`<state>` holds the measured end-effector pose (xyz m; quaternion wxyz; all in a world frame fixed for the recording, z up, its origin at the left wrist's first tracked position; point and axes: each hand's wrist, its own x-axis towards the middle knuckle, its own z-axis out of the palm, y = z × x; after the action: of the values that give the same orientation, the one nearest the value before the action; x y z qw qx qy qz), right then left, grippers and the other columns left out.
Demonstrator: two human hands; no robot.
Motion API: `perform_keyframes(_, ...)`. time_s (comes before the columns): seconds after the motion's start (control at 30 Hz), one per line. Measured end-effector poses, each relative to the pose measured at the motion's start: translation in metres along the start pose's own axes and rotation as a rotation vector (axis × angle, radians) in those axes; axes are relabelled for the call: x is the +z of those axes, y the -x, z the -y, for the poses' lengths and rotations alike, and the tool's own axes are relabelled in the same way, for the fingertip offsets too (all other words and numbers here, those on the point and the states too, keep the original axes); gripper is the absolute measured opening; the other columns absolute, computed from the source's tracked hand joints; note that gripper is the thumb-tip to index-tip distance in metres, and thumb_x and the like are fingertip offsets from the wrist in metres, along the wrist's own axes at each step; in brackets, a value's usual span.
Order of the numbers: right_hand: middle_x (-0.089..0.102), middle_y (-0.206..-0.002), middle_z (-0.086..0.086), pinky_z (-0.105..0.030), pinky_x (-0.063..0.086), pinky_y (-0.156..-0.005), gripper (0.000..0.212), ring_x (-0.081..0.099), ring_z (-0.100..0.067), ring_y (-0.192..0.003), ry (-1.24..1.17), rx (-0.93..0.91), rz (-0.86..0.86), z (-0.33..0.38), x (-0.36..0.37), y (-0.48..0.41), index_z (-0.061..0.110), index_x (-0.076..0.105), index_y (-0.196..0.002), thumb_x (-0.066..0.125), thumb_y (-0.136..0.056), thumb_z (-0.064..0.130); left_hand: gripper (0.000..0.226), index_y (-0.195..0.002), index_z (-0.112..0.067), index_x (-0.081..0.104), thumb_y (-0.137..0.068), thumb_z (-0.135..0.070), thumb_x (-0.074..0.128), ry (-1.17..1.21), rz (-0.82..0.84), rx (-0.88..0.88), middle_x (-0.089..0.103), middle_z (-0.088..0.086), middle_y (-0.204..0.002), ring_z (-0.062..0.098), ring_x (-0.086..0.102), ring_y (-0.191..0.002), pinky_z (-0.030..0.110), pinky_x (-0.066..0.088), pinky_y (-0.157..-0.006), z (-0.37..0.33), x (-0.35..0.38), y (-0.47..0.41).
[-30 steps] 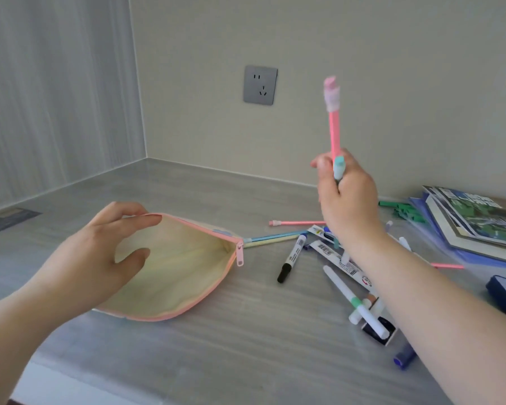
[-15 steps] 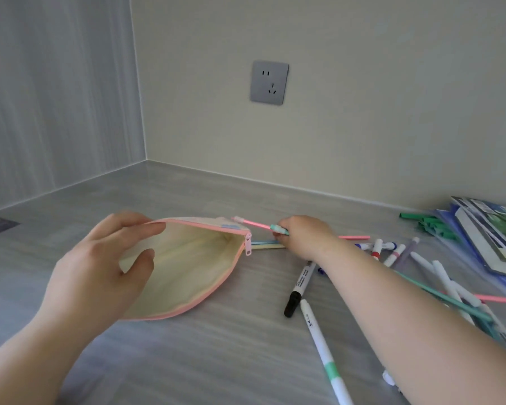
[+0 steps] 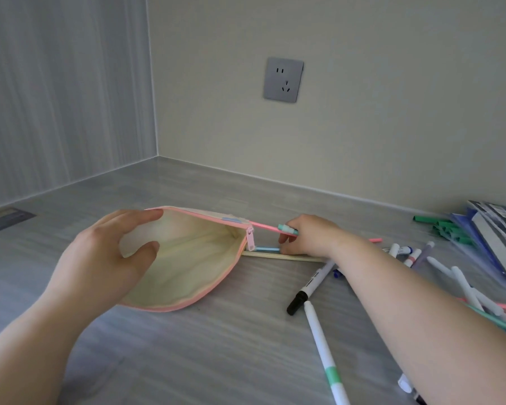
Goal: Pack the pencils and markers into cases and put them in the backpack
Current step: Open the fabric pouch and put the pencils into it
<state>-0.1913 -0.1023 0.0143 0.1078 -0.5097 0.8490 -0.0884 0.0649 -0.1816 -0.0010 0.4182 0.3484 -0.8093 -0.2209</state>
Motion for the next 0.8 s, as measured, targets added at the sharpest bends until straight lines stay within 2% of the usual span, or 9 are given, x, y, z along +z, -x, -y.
perform_keyframes(0.1, 0.058, -0.081, -0.001, -0.026, 0.038, -0.062, 0.004, 0.053, -0.019, -0.08, 0.018, 0.005, 0.015, 0.004, 0.001, -0.003, 0.02, 0.062, -0.079, 0.059, -0.079, 0.017, 0.05, -0.065, -0.081, 0.037, -0.06, -0.033, 0.048, 0.039, 0.016, -0.04, 0.048, -0.03, -0.09, 0.01, 0.044, -0.091, 0.025, 0.032, -0.08, -0.003, -0.004, -0.001)
perform_keyframes(0.2, 0.055, -0.077, -0.002, -0.022, 0.034, -0.053, 0.022, 0.051, -0.022, -0.078, 0.081, 0.028, -0.003, 0.006, 0.004, -0.007, 0.022, 0.046, -0.06, 0.056, -0.078, 0.014, 0.046, -0.064, -0.078, 0.042, -0.061, -0.033, 0.051, 0.058, 0.046, -0.033, 0.045, -0.037, -0.086, 0.005, 0.044, -0.088, 0.014, 0.033, -0.074, -0.004, -0.006, -0.002)
perform_keyframes(0.27, 0.055, -0.083, -0.002, -0.023, 0.033, -0.053, 0.017, 0.051, -0.022, -0.079, 0.109, 0.027, -0.019, 0.006, 0.004, -0.007, 0.021, 0.047, -0.065, 0.055, -0.078, 0.015, 0.042, -0.065, -0.067, 0.049, -0.069, -0.028, 0.063, 0.065, 0.057, -0.017, 0.045, -0.035, -0.084, 0.003, 0.043, -0.086, 0.009, 0.032, -0.071, -0.005, -0.007, -0.004)
perform_keyframes(0.33, 0.054, -0.084, -0.001, -0.024, 0.036, -0.058, 0.007, 0.051, -0.022, -0.08, 0.135, 0.035, -0.028, 0.005, 0.004, -0.007, 0.019, 0.05, -0.074, 0.054, -0.079, 0.016, 0.052, -0.068, -0.06, 0.048, -0.079, -0.012, 0.064, 0.061, 0.043, -0.029, 0.043, -0.034, -0.084, 0.009, 0.044, -0.089, 0.019, 0.03, -0.075, -0.006, -0.007, -0.004)
perform_keyframes(0.43, 0.05, -0.078, 0.0, -0.023, 0.032, -0.053, 0.008, 0.051, -0.024, -0.082, 0.182, 0.04, -0.074, 0.003, 0.001, -0.006, 0.018, 0.047, -0.074, 0.053, -0.08, 0.016, 0.068, -0.057, -0.072, 0.048, -0.081, -0.009, 0.06, 0.049, 0.025, -0.088, 0.044, -0.034, -0.081, 0.012, 0.044, -0.088, 0.019, 0.027, -0.075, -0.01, -0.009, -0.004)
perform_keyframes(0.53, 0.053, -0.091, -0.005, -0.025, 0.033, -0.066, 0.008, 0.056, -0.028, -0.095, 0.083, 0.086, -0.214, 0.0, -0.003, -0.005, 0.019, 0.048, -0.088, 0.053, -0.081, 0.017, 0.075, -0.055, -0.079, 0.04, -0.082, -0.01, 0.059, 0.054, 0.006, -0.14, 0.044, -0.032, -0.08, 0.015, 0.045, -0.088, 0.022, 0.028, -0.077, -0.013, -0.01, -0.005)
perform_keyframes(0.63, 0.049, -0.089, -0.003, -0.028, 0.031, -0.068, 0.013, 0.05, -0.028, -0.084, -0.024, 0.126, -0.345, -0.002, -0.01, -0.003, 0.019, 0.04, -0.087, 0.052, -0.083, 0.018, 0.069, -0.054, -0.073, 0.047, -0.082, -0.011, 0.058, 0.065, 0.032, -0.14, 0.047, -0.029, -0.08, 0.013, 0.044, -0.088, 0.018, 0.027, -0.076, -0.019, -0.01, -0.005)
perform_keyframes(0.7, 0.049, -0.086, -0.003, -0.028, 0.032, -0.066, 0.012, 0.045, -0.026, -0.078, -0.071, 0.113, -0.415, 0.0, -0.017, 0.001, 0.018, 0.039, -0.087, 0.051, -0.084, 0.017, 0.054, -0.069, -0.063, 0.053, -0.083, -0.01, 0.058, 0.088, 0.027, -0.113, 0.054, -0.017, -0.083, 0.015, 0.045, -0.089, 0.02, 0.028, -0.077, -0.021, -0.01, -0.005)
perform_keyframes(0.8, 0.053, -0.081, -0.004, -0.028, 0.033, -0.065, 0.005, 0.048, -0.026, -0.077, -0.159, 0.044, -0.467, 0.002, -0.024, 0.006, 0.016, 0.046, -0.086, 0.05, -0.084, 0.015, 0.03, -0.103, -0.034, 0.063, -0.084, -0.012, 0.057, 0.096, 0.027, -0.114, 0.057, -0.004, -0.094, 0.016, 0.045, -0.091, 0.025, 0.029, -0.08, -0.026, -0.012, -0.005)
